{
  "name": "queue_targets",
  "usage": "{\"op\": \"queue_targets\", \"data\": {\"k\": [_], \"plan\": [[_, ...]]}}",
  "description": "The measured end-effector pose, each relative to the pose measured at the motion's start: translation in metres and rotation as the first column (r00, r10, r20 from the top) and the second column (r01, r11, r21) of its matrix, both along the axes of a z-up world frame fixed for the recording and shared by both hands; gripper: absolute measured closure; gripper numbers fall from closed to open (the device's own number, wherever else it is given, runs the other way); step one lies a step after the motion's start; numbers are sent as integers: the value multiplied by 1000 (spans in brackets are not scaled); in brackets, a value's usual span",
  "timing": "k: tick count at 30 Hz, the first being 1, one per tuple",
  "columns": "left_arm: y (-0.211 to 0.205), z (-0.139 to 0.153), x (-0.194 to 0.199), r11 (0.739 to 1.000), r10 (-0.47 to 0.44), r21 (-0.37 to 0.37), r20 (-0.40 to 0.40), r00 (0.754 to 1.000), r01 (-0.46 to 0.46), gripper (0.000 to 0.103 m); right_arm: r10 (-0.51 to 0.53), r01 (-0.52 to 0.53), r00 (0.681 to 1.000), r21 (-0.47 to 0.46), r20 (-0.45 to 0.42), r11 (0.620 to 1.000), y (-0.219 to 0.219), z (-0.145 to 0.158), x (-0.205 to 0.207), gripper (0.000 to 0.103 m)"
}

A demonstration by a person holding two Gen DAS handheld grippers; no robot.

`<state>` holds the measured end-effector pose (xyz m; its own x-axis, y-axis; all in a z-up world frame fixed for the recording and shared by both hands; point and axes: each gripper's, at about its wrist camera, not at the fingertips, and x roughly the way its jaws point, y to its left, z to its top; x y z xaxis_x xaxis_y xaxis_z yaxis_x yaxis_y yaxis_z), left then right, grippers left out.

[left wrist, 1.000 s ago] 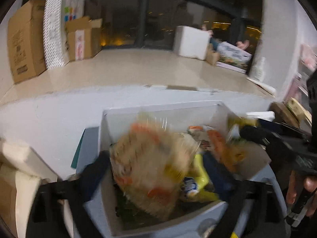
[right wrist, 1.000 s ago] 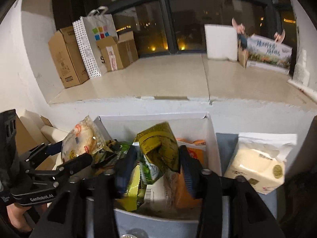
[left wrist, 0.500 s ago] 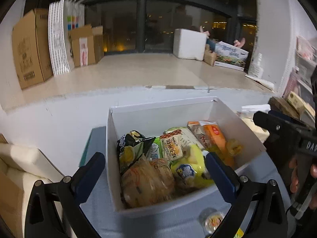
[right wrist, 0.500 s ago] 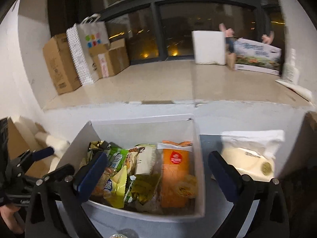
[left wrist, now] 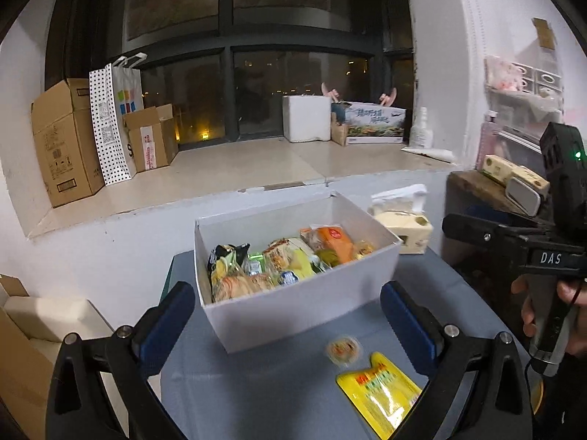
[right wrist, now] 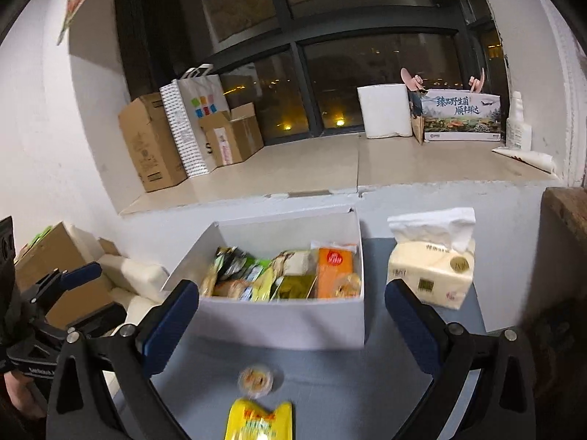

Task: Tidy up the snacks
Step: 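Grasp the yellow spicy-strip pouch with the right gripper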

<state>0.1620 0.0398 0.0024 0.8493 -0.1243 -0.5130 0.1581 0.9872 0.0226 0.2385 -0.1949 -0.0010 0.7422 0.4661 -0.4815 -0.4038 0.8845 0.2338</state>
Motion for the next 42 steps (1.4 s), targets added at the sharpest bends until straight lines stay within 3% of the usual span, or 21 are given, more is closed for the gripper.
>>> {"op": "queue_targets", "data": {"k": [7,15,25,35,42], "plan": [[5,-4,-55,1000,0,-30,-2,1000,0,0,53,-53,999,-14,11,998,-6,-7,-51,0],[14,-17,-91,997,25,-77,-21,999,-27,0,91,-91,996,-17,2,996,-7,-25,-94,0],[19,-51,-119,985,43,-165,-91,995,-58,0,77,-86,990,-72,-121,994,-9,-74,-124,0],[13,-61,-137,984,36,-171,-102,994,-53,0,101,-129,975,-136,-197,982,20,-106,-114,0],[20,-65,-139,981,53,-182,-109,993,-73,0,30,-102,958,-245,-284,964,62,-145,-70,0]]}}
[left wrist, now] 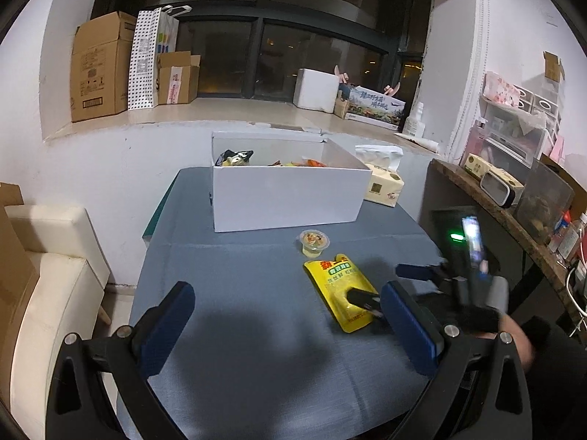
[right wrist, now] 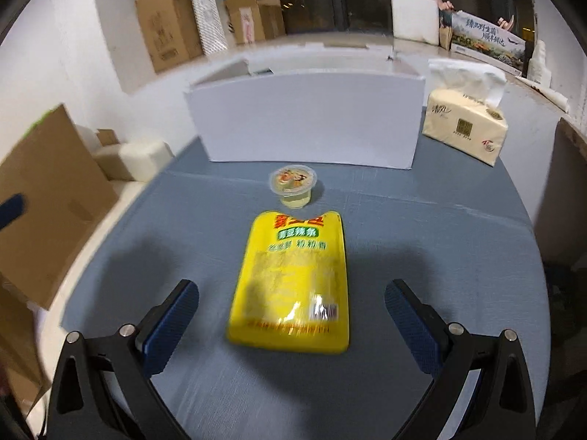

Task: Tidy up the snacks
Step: 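Grasp the yellow spicy-strip pouch with the right gripper, then grasp the jelly cup with the left gripper while right gripper holds the yellow pouch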

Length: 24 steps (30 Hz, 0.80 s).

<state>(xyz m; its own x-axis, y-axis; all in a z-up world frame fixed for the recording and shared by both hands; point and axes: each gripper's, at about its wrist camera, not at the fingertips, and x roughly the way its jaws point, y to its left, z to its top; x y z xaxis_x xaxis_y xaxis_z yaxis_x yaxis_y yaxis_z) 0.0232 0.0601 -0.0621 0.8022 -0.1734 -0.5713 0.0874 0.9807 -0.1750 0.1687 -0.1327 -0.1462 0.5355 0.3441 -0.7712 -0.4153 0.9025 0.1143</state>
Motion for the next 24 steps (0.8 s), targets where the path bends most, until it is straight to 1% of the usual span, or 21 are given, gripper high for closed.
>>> {"op": "queue_targets", "data": {"k": [2,4,7,9,12,13,14,16,18,19,20,21,24], "plan": [[4,-4,1,1000,9,-15,-11,1000,-10,0,-8,8,999,-5,-32,1000,9,-8,15,0],[6,-7,3,1000,15,-23,-21,1000,-16,0,-8,7,999,-20,-39,1000,20,-14,25,0],[7,-9,4,1000,14,-24,-28,999,-15,0,-2,-1,999,-79,-34,997,36,-23,38,0],[6,-9,4,1000,8,-23,-26,1000,-9,0,8,-12,999,-96,-47,995,43,-28,46,0],[4,-10,5,1000,4,-20,-27,1000,-5,0,5,-15,998,-156,-60,988,50,-38,52,0],[4,-11,6,1000,3,-22,-29,1000,-4,0,7,-18,998,-159,-68,987,50,-40,51,0],[4,-12,6,1000,6,-23,-32,999,-7,0,10,-20,998,-142,-69,990,48,-41,50,0],[5,-15,8,1000,11,-27,-41,999,-12,0,15,-22,998,-142,-55,990,46,-39,48,5],[4,-17,10,999,13,-32,-51,999,-14,0,22,-28,999,-132,-46,991,43,-33,44,35],[3,-18,10,999,12,-32,-52,999,-13,0,31,-37,998,-131,-51,991,41,-31,42,41],[1,-19,10,999,7,-30,-52,999,-9,0,38,-44,998,-129,-52,991,40,-30,41,52],[0,-19,10,1000,5,-29,-52,999,-6,0,48,-55,997,-118,-55,992,38,-29,39,56],[-4,-21,14,1000,-3,-14,-57,998,2,0,53,-58,996,-77,-65,995,25,-26,33,60]]}}
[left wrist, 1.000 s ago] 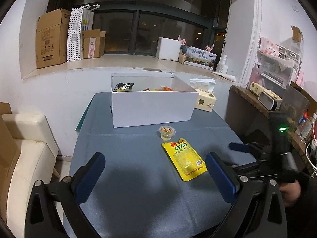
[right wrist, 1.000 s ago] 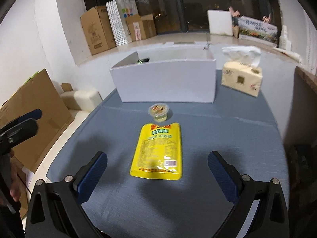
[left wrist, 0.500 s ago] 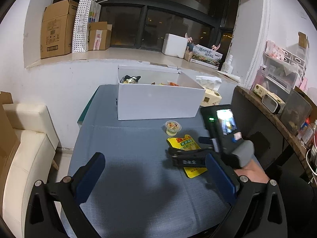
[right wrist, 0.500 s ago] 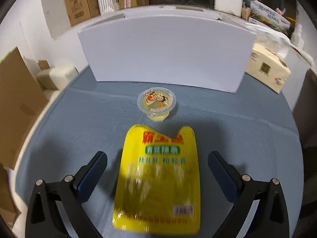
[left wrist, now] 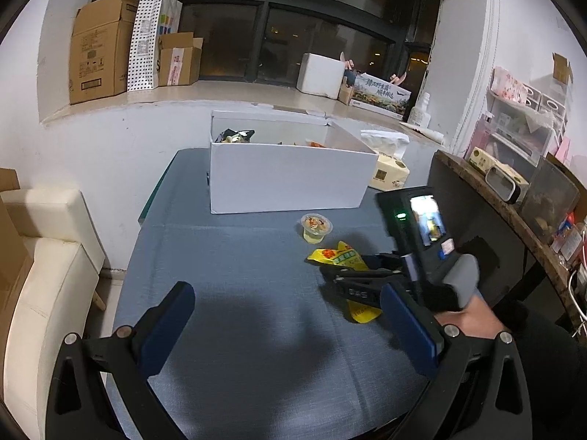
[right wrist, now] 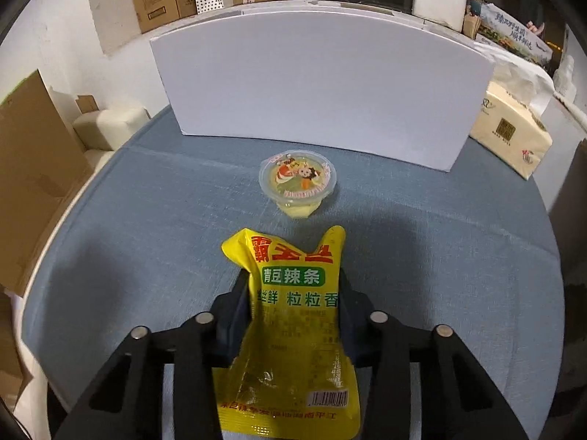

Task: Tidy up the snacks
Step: 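Grasp the jelly cup with the left gripper while right gripper holds the yellow pouch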

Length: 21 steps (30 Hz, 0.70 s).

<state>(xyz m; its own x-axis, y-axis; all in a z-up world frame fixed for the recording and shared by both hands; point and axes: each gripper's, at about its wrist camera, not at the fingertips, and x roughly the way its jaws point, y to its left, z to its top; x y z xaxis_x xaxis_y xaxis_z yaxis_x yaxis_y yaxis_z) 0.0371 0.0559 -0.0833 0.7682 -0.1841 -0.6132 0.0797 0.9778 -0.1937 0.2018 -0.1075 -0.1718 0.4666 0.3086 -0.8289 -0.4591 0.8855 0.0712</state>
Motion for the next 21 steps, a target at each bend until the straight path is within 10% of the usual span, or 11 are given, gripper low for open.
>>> {"op": "queue_targets", "data": {"k": [21], "plan": [[-72,-49,164,994,-102,33,-152,983,108,0,-210,164,967,278,145,947,-151,77,-66,61]]}}
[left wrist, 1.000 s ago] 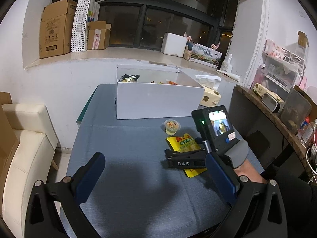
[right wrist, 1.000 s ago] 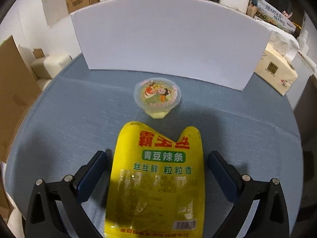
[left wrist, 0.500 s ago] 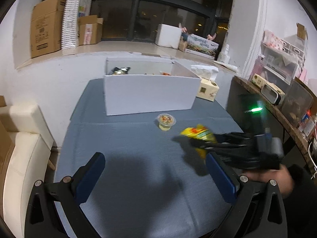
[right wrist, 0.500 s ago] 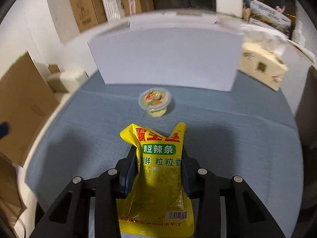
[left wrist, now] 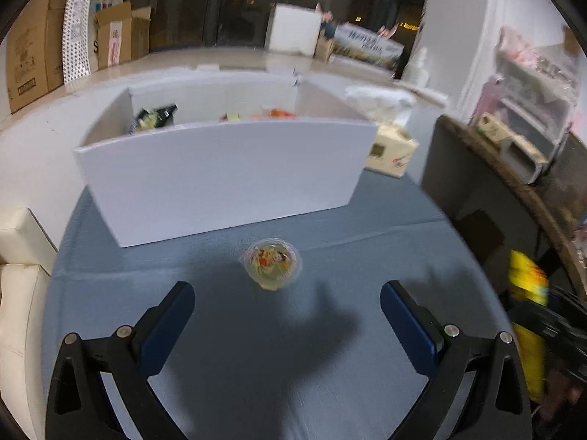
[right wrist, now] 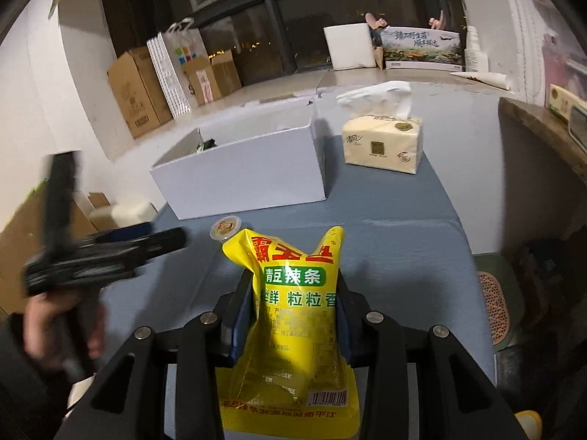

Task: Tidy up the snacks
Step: 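Grasp the jelly cup with the left gripper while right gripper holds the yellow pouch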

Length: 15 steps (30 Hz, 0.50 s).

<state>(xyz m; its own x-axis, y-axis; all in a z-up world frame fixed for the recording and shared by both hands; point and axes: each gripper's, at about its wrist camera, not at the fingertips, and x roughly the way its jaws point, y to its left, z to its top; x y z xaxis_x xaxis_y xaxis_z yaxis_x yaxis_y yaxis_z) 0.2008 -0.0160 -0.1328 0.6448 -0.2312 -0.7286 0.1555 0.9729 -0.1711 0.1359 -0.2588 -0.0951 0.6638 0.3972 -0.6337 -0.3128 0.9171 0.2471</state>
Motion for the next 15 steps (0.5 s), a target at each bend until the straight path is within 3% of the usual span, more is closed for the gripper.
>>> {"op": "queue_targets", "data": {"k": [3,9,11,12,15], "plan": [[-4,-17,23,1000,0,0,-41,999,0,0,-12,12,1000,11,-9,1000,-10,0,-2,61],[-17,-44,54,997,-6,71,-106,994,13,3,-23,24,999,27,-24,999,-17,-5,2,61],[-20,-48,57,996,-8,90,-112,994,18,33,-20,20,1000,22,-24,1000,-16,-6,2,61],[-20,-49,58,996,-11,87,-121,993,22,57,-18,18,1000,20,-25,1000,-16,-7,1,61],[-20,-46,53,995,-19,92,-104,994,29,57,-9,9,999,17,-32,1000,-14,-11,2,61]]}}
